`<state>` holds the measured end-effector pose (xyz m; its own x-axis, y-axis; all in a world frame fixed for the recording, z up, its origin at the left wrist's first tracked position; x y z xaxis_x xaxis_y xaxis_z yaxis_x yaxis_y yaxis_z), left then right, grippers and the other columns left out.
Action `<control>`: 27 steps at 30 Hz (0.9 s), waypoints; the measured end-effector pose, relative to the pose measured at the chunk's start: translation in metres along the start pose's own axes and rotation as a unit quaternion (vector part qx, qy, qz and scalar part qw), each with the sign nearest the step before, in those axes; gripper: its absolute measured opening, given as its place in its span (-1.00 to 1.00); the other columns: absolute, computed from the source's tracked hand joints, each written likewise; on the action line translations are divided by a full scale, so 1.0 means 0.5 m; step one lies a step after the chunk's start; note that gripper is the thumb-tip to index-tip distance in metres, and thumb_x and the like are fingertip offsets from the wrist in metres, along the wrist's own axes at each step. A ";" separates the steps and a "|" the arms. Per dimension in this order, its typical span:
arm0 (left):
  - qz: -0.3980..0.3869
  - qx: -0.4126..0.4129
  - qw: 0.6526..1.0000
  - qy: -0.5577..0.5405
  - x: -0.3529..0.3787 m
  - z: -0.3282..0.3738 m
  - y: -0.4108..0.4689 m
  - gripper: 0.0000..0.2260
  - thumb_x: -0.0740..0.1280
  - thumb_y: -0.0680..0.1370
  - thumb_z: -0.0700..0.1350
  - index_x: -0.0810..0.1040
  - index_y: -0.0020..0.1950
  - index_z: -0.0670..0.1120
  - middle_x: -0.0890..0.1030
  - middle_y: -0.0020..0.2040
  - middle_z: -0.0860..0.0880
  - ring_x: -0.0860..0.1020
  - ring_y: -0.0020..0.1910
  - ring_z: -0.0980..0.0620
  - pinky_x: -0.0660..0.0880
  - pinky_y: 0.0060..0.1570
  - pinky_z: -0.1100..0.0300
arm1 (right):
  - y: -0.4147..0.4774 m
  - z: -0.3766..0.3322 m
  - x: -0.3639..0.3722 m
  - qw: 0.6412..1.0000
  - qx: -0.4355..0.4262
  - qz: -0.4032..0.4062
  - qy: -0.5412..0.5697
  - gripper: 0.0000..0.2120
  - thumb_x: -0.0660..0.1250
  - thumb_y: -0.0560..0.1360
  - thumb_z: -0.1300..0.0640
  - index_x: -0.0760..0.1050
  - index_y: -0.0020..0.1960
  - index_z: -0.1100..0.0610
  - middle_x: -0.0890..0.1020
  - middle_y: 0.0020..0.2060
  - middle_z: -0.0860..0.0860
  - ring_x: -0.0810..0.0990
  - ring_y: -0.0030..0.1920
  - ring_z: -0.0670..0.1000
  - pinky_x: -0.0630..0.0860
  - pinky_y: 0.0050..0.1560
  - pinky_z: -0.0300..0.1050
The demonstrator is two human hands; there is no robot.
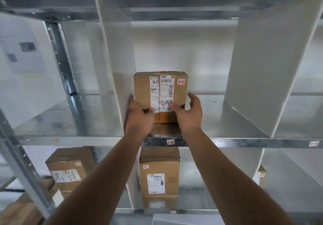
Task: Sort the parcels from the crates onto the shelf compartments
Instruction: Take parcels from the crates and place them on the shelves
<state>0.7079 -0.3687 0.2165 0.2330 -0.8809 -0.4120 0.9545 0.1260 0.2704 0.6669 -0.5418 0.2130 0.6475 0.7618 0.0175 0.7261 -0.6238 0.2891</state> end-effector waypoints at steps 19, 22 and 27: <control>0.064 0.123 0.978 -0.159 -0.146 -0.164 -0.338 -0.66 0.41 0.60 -0.06 0.51 0.36 0.15 0.64 0.31 0.10 0.60 0.37 -0.02 0.56 0.37 -0.07 | -0.363 0.112 0.057 0.976 -0.011 -0.181 0.117 -0.85 0.39 0.64 0.30 0.68 0.17 0.20 0.77 0.00 -0.02 0.76 0.04 -0.02 0.68 0.18 -0.14; 0.074 0.083 0.979 -0.169 -0.202 -0.236 -0.370 -0.71 0.35 0.65 -0.13 0.52 0.38 -0.03 0.68 0.25 -0.04 0.64 0.31 -0.13 0.59 0.30 -0.19 | -0.458 0.120 0.117 0.948 0.059 -0.253 0.185 -0.81 0.33 0.65 0.37 0.67 0.13 0.18 0.78 -0.06 -0.06 0.77 0.04 0.02 0.67 0.10 -0.18; 0.120 -0.008 0.984 -0.134 -0.340 -0.362 -0.396 -0.75 0.31 0.69 -0.23 0.55 0.36 -0.06 0.70 0.20 0.01 0.67 0.27 -0.04 0.62 0.27 -0.14 | -0.602 0.134 0.259 0.923 0.099 -0.331 0.171 -0.78 0.31 0.68 0.33 0.67 0.13 0.09 0.78 -0.02 -0.02 0.76 0.07 0.08 0.69 0.13 -0.12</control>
<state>0.5129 -0.1612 0.0756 0.3962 -0.9133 -0.0944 0.8817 0.3497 0.3166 0.5478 -0.2669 0.0642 -0.0399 0.9766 0.2112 0.9861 0.0044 0.1660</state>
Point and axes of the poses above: each hand's wrist, its own y-axis towards the middle knuckle, its own x-axis out of the palm, z = x × y, the point moved 4 cm from there along y, towards the middle knuckle
